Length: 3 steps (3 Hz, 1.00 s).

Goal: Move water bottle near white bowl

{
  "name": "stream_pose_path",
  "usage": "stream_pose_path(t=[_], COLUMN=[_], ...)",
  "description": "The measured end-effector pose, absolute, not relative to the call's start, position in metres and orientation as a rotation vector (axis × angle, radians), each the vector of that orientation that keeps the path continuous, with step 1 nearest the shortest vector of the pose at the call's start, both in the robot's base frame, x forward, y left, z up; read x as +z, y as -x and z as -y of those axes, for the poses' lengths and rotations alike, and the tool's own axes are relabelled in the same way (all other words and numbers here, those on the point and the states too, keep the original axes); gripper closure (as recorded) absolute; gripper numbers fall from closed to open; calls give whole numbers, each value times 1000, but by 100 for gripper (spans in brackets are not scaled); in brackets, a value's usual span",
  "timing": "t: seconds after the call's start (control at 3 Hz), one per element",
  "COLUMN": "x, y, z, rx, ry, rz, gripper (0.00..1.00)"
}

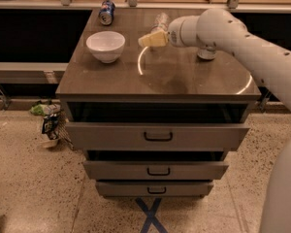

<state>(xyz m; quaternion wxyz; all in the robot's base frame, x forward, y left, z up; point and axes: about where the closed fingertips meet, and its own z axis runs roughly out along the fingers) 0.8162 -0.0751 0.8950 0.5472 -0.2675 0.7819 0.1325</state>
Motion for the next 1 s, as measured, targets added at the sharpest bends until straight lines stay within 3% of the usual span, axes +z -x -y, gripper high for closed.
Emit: stream_pose_path(t=[1.0], x=[878], y=[-876], z=[47], rx=[300], ry=[557], rz=[-1791], gripper=[0])
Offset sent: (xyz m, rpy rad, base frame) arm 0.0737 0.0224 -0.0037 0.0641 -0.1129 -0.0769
